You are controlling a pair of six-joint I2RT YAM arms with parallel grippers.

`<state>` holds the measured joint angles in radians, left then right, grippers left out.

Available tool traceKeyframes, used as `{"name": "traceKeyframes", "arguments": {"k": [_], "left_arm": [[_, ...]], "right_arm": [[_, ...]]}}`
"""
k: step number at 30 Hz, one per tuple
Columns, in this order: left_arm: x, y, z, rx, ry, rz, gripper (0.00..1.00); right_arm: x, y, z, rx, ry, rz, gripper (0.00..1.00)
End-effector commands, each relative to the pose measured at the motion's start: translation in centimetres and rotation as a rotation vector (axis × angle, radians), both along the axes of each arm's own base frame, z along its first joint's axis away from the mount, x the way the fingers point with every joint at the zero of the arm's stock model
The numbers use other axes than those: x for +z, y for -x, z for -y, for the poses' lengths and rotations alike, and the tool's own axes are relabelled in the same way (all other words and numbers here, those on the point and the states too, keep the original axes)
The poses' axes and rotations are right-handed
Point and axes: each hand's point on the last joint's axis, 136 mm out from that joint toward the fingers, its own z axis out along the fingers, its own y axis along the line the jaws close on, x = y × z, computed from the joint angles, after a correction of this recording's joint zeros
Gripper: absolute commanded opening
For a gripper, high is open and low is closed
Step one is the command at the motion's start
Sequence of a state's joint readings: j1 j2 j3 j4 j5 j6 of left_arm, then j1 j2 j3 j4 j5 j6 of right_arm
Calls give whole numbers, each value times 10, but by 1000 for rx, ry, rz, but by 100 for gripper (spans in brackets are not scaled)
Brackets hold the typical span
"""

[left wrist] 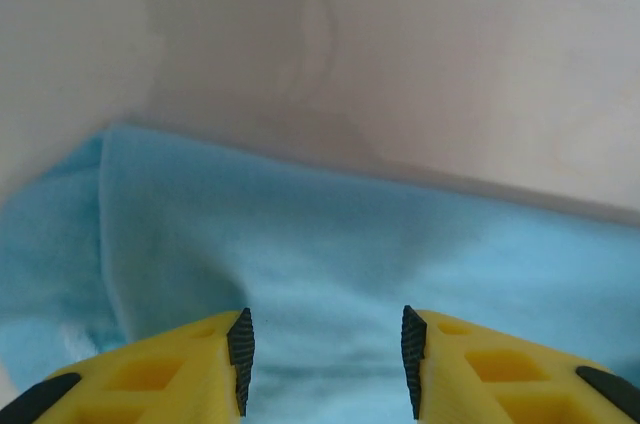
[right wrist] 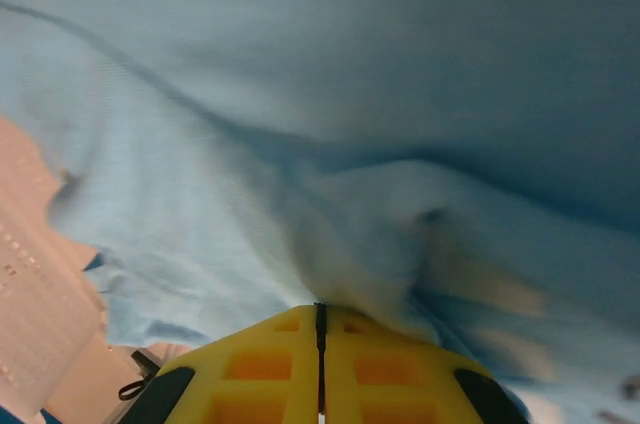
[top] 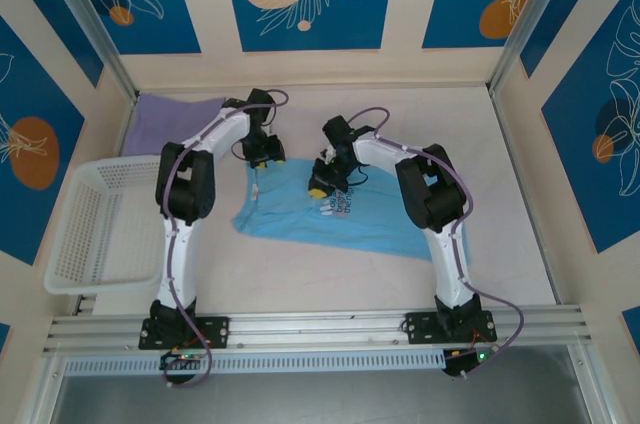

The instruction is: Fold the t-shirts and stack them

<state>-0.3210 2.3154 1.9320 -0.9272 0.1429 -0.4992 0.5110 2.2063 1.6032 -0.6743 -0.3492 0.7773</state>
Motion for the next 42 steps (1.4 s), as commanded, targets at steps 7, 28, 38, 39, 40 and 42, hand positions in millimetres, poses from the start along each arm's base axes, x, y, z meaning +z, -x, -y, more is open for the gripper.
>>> {"name": "traceKeyframes", "arguments": {"k": [7,28,38,39,40,42], "left_arm": [[-23,-5,-19,28,-85,-38,47],[59,18,2,312,-20,53,49],[-5,21,20,497,-112,-26,51],[-11,20,14,509,-147,-32,51],[-16,17,12,511,-163,-30,51],[-24,5,13,496,-167,-18,51]], "right_arm": [[-3,11,33,-54,35,-54,16],[34,18,277,-724,382,-5,42],[-21,47,283,-690,412,-218,46],[-24,51,279,-685,397,-237,46],[-25,54,276,-674,384,-246,46],[-26,63,271,-656,388,-260,46]]}}
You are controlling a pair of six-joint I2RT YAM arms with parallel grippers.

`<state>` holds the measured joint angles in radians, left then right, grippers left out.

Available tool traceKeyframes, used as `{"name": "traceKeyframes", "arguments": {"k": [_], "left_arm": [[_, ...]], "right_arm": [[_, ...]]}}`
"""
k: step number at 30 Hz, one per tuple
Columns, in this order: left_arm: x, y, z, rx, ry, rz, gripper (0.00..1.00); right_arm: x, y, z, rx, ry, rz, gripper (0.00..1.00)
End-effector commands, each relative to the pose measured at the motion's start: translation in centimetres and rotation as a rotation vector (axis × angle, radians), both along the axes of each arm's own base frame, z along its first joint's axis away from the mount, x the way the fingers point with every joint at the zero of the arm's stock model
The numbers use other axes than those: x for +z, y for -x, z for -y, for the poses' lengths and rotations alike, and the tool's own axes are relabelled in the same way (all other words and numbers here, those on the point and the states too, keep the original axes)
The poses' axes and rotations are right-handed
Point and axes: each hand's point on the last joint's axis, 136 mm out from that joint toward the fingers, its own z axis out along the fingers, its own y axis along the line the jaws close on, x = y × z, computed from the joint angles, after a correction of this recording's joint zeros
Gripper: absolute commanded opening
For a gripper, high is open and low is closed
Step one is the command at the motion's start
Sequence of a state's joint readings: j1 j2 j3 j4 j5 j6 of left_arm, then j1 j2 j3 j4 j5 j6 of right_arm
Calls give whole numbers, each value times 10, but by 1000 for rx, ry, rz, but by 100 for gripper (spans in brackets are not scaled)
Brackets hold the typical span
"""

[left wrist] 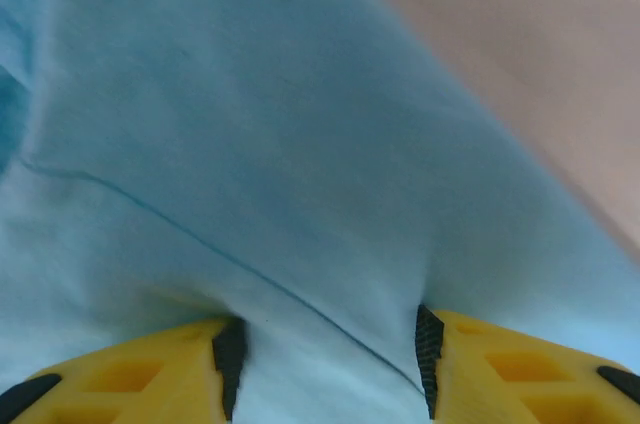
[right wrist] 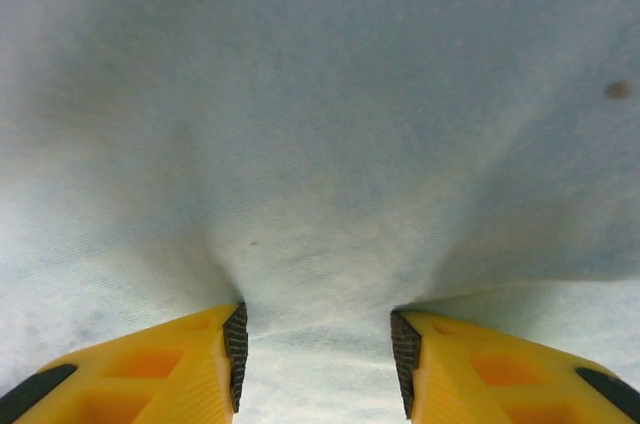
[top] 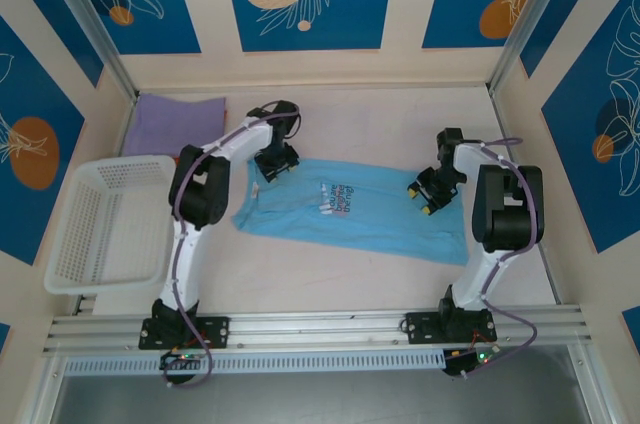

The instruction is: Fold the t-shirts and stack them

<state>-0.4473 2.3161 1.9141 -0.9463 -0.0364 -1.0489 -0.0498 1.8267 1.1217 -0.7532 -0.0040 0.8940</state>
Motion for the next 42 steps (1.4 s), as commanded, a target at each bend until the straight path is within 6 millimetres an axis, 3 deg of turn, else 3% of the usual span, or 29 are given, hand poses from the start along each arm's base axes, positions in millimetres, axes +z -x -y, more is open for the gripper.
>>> {"name": "traceKeyframes", "arguments": {"k": [1,5,8,15,19,22,26,28,32,36,39,42], "left_arm": [[-20,-23,-9,39,-53,13,51],[-34,-53,10,-21,-15,-3,51],[-43,-83,37,-13,108,71,51],[-35,-162,103,11,404,340,49],[-1,-191,115,-1,484,494,58],[55,-200,116,-67,505,598,76],[129,-180,96,-177,398,644,89],[138,-156,75,-164,295,575,91],[116,-96,47,-125,184,428,85],[76,-48,16,-77,89,281,65],[48,-32,10,-129,45,194,58],[24,-34,11,-202,10,148,56]], "right_arm": [[-15,37,-11,18,-33,-114,46],[-11,56,-22,-10,-73,-136,46],[-7,71,-35,-21,-102,-177,46],[2,102,-73,-60,-121,-249,47],[8,110,-97,-52,-151,-247,51],[22,105,-93,72,-71,-219,52],[54,82,-81,260,29,-105,55],[71,76,-80,341,65,-27,55],[88,83,-99,480,8,87,55],[88,110,-127,600,-104,115,52],[79,131,-140,682,-133,91,50],[65,148,-147,718,-169,46,47]]}}
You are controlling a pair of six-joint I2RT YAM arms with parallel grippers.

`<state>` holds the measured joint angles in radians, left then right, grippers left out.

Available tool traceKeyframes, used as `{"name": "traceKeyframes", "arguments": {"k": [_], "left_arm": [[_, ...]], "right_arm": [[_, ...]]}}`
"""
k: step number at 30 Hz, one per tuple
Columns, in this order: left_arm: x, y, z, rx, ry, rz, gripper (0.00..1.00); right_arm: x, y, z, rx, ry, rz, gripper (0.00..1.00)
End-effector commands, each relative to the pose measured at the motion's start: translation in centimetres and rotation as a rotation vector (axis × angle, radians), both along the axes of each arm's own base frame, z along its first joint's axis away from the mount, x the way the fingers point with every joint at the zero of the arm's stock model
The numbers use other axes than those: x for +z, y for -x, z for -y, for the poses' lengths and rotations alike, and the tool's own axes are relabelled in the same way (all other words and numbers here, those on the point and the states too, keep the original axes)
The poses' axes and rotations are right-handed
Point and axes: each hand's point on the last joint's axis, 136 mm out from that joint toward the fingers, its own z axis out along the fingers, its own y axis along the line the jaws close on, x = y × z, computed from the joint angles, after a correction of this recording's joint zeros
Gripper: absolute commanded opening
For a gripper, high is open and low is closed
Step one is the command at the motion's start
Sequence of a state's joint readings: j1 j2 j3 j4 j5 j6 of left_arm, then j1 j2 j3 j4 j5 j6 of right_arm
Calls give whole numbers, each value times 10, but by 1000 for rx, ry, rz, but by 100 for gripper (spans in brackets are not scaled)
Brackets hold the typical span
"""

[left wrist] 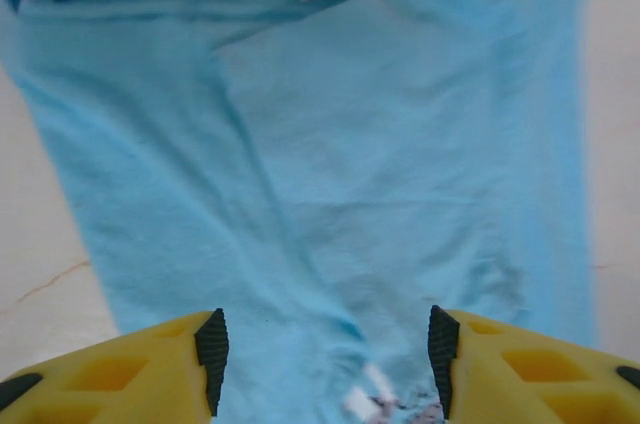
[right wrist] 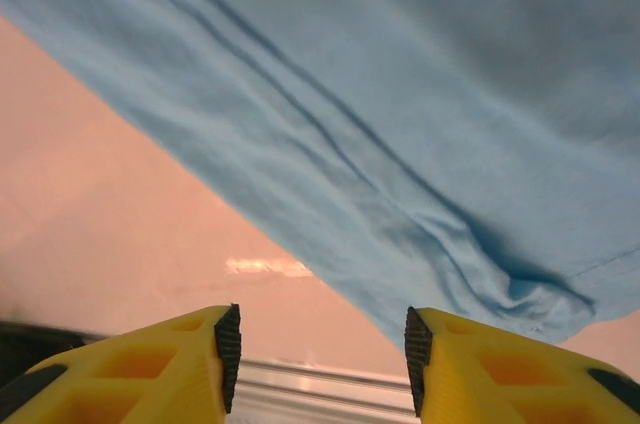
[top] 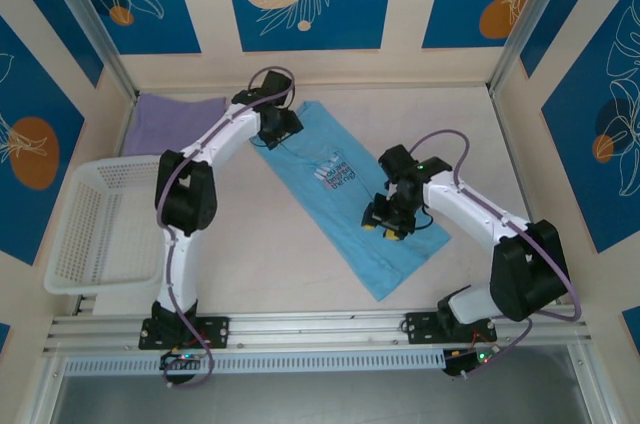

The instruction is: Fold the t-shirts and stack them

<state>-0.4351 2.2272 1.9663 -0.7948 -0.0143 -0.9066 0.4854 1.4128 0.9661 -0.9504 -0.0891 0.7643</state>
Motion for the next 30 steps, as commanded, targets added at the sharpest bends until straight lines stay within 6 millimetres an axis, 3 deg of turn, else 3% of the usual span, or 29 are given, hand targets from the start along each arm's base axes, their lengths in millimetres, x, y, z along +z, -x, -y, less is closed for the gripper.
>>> {"name": "traceKeyframes", "arguments": {"k": [1,6,13,17,21,25,30], "left_arm": [[-53,13,-10,-80,-135,-126,56],[-79,-12,3,-145,-162,-136,56],[-111,-47,64,-191,20,-83,57],[-121,-61,94,-154,122,-26,56],[-114,-78,109,-135,169,48,57],[-82,-91,91,-119,130,105,70],[-14,-92,25,-127,-44,150,90]], "right_arm": [[-11,22,-11,68,-58,-65,47],[-36,32,-15,49,-67,-135,45],[-73,39,-23,-78,-72,-254,43],[-75,30,-37,-138,-118,-255,43],[-75,22,-56,-170,-134,-312,43],[-76,12,-85,-181,-137,-355,43],[-69,6,-133,-128,-140,-354,44]]}}
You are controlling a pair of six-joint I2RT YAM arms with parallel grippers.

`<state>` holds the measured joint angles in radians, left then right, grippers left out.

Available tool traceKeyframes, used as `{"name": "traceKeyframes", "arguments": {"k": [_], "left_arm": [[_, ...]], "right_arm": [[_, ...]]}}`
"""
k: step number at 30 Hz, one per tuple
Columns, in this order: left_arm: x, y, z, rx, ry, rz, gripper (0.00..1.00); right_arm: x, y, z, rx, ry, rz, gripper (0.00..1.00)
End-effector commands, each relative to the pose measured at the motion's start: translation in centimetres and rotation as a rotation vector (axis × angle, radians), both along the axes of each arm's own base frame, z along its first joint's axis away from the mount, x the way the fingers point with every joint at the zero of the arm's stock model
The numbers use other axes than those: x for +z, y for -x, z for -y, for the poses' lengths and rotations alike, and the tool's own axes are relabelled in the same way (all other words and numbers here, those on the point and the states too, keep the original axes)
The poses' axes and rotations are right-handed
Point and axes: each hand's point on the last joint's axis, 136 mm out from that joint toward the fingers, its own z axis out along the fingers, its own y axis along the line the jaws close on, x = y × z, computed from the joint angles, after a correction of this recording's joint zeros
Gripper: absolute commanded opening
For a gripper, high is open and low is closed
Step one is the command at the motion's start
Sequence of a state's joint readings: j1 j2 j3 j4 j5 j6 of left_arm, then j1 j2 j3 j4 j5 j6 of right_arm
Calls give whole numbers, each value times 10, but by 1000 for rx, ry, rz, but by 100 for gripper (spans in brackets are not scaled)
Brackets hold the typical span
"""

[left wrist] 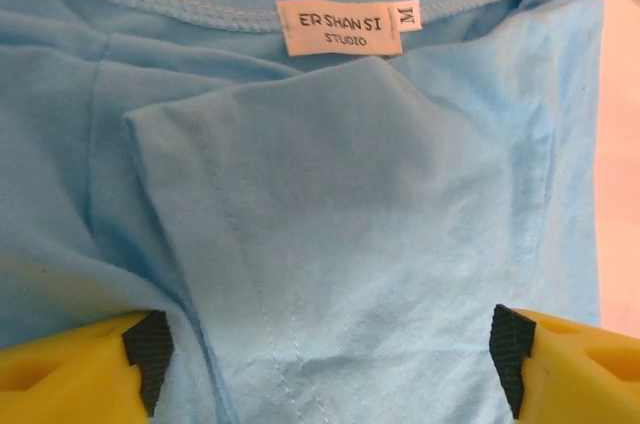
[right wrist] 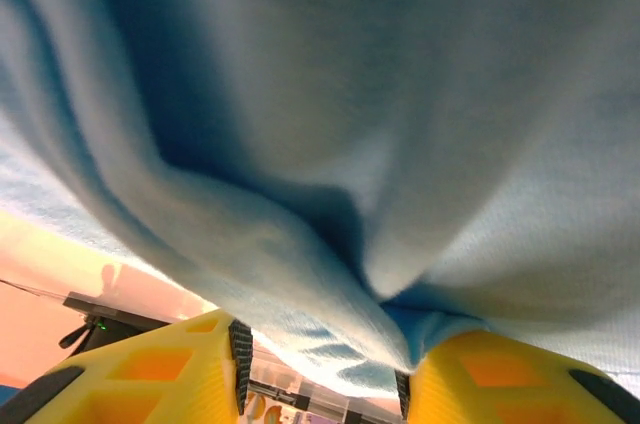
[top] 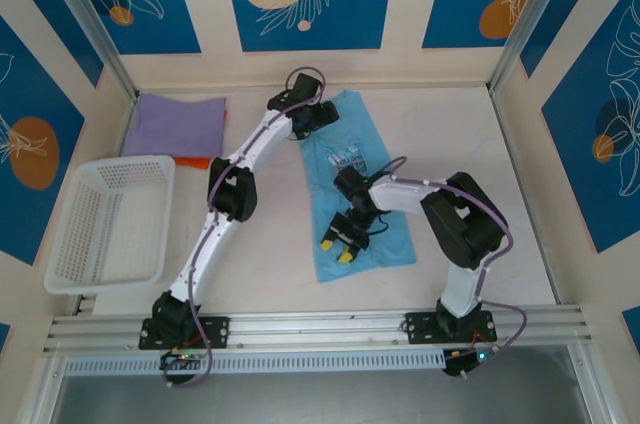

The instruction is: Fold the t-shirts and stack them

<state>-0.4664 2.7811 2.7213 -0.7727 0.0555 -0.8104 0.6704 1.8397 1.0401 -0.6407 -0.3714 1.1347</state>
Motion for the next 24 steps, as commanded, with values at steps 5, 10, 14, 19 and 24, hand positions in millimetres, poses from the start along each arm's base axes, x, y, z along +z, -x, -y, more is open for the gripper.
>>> {"name": "traceKeyframes", "arguments": {"k": [5,10,14,19,24], "left_arm": [[92,25,-126,63,-344,25,100],[116,52,-141,63,-368,-17,98],[126,99,-124,18,-338,-78,97],[125,194,-120,-7,-330,-154,97],[88,310,-113,-27,-176,-277,88]], "right_arm": [[0,10,-54,81,36,-40,45],[11,23,-52,103,-7,-31,46],[45,22,-55,195,-69,69,49],[117,13,-41,274,-200,314,55],[139,14,43,193,-129,501,61]]}}
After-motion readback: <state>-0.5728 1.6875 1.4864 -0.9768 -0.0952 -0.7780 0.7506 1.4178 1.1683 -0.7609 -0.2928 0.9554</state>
